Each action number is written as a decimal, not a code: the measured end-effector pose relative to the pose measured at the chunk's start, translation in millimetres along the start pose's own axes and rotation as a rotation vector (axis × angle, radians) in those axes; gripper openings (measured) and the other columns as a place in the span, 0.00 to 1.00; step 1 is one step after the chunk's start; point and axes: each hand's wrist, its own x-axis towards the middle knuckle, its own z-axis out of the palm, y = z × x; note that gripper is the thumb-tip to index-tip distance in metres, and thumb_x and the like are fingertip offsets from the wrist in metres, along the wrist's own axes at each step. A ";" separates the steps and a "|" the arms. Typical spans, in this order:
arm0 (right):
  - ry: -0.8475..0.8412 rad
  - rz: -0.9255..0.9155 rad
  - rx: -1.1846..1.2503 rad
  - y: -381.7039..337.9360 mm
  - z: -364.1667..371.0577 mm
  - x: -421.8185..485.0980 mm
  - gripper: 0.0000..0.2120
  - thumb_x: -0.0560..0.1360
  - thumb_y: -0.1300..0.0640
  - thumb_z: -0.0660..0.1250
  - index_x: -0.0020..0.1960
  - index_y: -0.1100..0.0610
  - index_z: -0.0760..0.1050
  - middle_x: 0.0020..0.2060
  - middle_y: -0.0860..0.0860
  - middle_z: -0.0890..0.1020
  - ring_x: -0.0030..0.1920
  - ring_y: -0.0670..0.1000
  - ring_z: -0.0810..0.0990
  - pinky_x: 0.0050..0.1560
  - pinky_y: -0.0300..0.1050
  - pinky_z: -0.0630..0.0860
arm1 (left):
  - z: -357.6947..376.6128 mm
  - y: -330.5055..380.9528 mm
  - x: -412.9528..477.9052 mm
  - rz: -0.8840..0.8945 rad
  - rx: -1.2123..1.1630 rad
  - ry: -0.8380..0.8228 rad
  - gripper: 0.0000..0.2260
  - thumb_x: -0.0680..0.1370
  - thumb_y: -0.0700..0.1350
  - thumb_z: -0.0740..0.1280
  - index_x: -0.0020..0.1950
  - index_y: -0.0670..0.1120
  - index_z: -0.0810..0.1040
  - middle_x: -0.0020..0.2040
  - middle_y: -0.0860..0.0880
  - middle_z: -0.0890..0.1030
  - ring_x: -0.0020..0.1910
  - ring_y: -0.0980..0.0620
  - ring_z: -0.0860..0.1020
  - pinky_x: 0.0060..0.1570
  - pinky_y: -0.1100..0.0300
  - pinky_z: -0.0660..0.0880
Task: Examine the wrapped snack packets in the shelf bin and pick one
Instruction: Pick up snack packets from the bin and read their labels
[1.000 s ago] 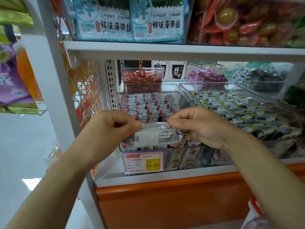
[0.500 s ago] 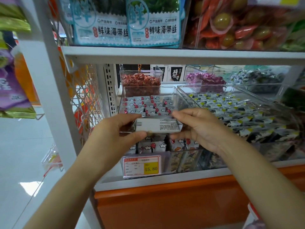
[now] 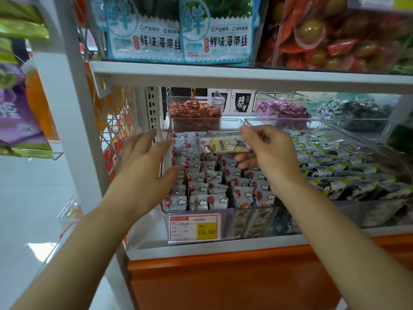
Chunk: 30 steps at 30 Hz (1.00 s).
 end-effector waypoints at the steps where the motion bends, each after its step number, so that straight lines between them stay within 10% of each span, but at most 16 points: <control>1: -0.010 0.001 0.008 0.7 2.6 1.8 0.02 0.76 0.58 0.65 0.44 0.54 0.74 0.39 0.55 0.78 0.27 0.48 0.81 0.27 0.39 0.78 | 2.1 -0.6 2.7 0.009 0.024 -0.050 0.25 0.77 0.50 0.63 0.74 0.52 0.63 0.77 0.49 0.53 0.75 0.49 0.48 0.72 0.49 0.48; 9: -0.156 -0.016 -0.100 -0.3 39.4 26.1 0.10 0.75 0.61 0.67 0.55 0.64 0.74 0.38 0.52 0.78 0.30 0.50 0.79 0.36 0.45 0.82 | 16.0 1.0 7.2 0.007 0.116 -0.188 0.17 0.79 0.55 0.54 0.64 0.56 0.74 0.78 0.48 0.45 0.75 0.50 0.40 0.72 0.46 0.45; 30: -0.255 -0.330 -0.634 11.8 74.0 45.0 0.13 0.75 0.54 0.68 0.56 0.61 0.76 0.48 0.56 0.79 0.41 0.54 0.79 0.45 0.52 0.78 | 15.8 -2.5 -11.4 -0.010 -0.109 -0.180 0.25 0.76 0.56 0.62 0.69 0.48 0.60 0.73 0.48 0.58 0.72 0.51 0.52 0.70 0.53 0.53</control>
